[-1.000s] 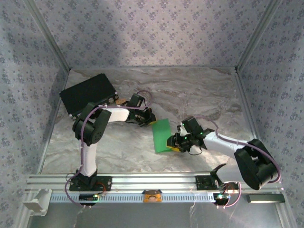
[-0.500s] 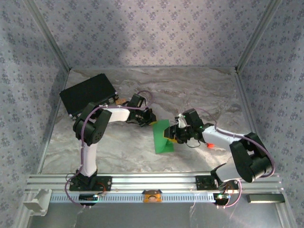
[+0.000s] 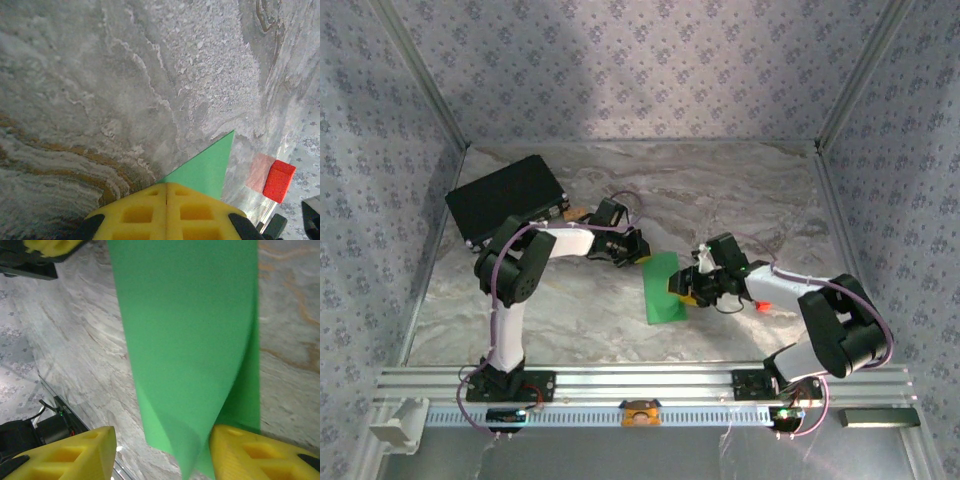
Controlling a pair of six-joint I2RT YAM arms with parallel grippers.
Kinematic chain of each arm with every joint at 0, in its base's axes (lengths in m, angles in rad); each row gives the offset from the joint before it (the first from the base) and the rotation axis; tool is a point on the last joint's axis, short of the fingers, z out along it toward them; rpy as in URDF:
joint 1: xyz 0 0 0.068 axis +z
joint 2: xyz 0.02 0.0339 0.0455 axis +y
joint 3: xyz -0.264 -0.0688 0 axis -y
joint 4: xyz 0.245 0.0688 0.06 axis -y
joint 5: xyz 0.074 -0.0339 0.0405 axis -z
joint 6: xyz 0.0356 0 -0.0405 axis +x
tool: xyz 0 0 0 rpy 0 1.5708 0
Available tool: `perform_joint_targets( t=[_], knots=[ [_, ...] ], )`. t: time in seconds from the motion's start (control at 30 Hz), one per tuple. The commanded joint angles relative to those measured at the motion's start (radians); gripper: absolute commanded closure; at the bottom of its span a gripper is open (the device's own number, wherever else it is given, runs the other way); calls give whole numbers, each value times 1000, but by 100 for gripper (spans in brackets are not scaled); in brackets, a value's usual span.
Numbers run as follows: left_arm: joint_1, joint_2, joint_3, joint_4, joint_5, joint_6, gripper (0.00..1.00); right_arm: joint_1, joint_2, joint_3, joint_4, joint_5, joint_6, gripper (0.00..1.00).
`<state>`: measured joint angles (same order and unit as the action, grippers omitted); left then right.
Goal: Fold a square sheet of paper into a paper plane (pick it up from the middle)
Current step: Fold the triangle a second time at the center of the table.
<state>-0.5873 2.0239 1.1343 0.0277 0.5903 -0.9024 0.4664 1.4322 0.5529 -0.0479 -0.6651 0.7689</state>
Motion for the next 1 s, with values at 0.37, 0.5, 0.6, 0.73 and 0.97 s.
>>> perform_joint_targets(
  t=[0.37, 0.5, 0.6, 0.73, 0.97],
  knots=[
    [-10, 25, 10, -33, 2, 11, 94, -21, 42, -26, 133, -32, 36, 53],
    [-12, 21, 10, -22, 10, 11, 94, -38, 66, -18, 165, -61, 8, 57],
    [-11, 19, 11, -18, 16, 14, 93, -54, 82, -22, 189, -86, -5, 62],
    [-13, 17, 12, -10, 22, 16, 92, -73, 101, -25, 217, -114, -16, 69],
    [-28, -48, 0, 21, 12, 36, 84, -80, 140, -22, 218, -101, -24, 85]
  ],
)
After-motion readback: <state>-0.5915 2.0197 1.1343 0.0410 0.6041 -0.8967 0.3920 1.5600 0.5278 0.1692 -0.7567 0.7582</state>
